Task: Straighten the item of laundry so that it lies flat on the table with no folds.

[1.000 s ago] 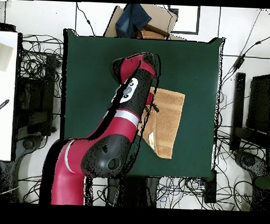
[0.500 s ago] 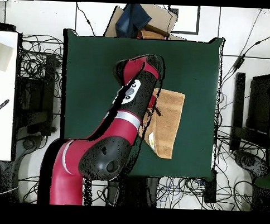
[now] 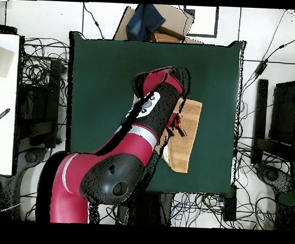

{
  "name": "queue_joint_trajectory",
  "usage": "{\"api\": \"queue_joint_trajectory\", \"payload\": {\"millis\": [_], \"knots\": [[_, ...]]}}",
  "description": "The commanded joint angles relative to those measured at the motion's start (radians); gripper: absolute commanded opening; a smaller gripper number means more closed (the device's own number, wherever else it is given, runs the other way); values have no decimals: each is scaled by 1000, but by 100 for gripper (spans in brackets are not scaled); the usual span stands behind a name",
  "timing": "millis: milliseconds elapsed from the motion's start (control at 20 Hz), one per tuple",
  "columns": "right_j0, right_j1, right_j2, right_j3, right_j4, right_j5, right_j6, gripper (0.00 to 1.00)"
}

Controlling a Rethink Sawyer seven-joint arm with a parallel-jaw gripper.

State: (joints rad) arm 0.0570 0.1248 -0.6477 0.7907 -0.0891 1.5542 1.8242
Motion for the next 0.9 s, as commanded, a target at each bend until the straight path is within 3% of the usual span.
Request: {"api": "queue_joint_trajectory", "payload": {"millis": [50, 350, 900], "knots": [[24, -74, 137, 157, -19, -199, 46, 100], [81, -146, 104, 164, -13, -177, 99, 100], [124, -178, 80, 154, -14, -95, 110, 100]]}}
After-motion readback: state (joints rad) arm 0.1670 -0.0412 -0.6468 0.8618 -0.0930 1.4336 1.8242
